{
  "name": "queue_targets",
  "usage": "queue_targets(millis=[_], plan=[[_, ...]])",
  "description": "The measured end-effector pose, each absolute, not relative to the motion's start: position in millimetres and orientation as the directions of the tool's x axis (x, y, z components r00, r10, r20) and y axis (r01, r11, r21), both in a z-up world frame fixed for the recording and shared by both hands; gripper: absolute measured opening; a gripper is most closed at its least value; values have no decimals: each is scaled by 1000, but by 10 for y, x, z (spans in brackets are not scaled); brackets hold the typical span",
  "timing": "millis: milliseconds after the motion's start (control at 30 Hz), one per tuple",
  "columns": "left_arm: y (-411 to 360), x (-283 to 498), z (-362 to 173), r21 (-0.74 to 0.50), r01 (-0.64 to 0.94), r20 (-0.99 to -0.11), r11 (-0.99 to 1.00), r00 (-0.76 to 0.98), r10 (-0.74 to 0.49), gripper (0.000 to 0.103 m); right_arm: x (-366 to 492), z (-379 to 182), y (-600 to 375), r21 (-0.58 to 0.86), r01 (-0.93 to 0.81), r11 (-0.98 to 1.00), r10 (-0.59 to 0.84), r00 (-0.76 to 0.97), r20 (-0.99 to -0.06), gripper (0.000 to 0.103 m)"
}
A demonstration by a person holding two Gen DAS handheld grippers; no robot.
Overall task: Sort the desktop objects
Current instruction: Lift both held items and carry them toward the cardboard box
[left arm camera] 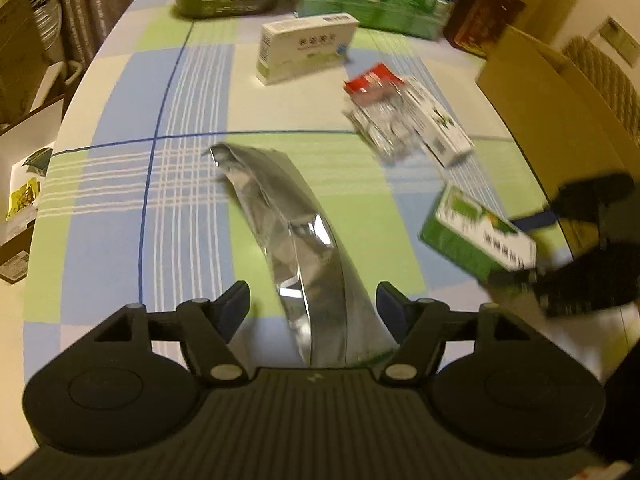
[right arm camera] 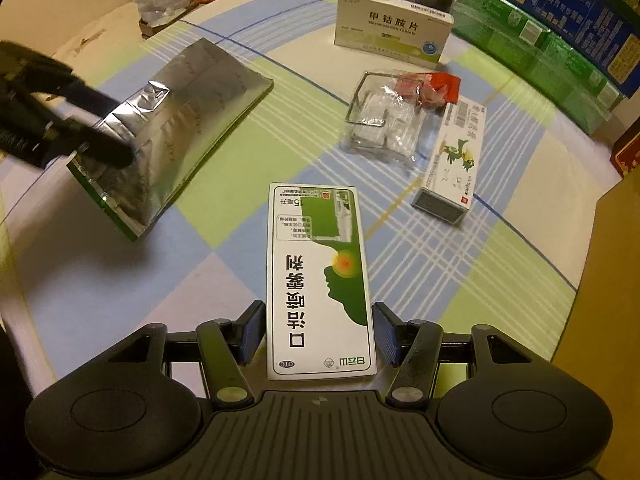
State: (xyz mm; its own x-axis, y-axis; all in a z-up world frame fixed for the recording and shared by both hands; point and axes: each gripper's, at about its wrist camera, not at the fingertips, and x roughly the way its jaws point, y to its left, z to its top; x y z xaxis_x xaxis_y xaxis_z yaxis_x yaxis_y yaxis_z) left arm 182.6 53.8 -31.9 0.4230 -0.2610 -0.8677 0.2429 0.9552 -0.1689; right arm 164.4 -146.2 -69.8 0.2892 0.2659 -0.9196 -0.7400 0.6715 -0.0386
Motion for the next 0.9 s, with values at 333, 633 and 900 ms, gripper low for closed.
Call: queue_targets(millis=[333,633,900], plan=[[338,2271,-649,-154,204,-899,967,376,-223,66,1747,-711,-1473,-19,-727,686,312,319,-895,58],[152,2203,-662,-62,369,-918,927,344,-199,48,1762,-793,-1514,14,-706,708,325,309,-894,59],[99,2115,-630,-81,404,-922,911,316,-222,53,1742,-807,-1529,17,-684,729,316,315,-895,59]])
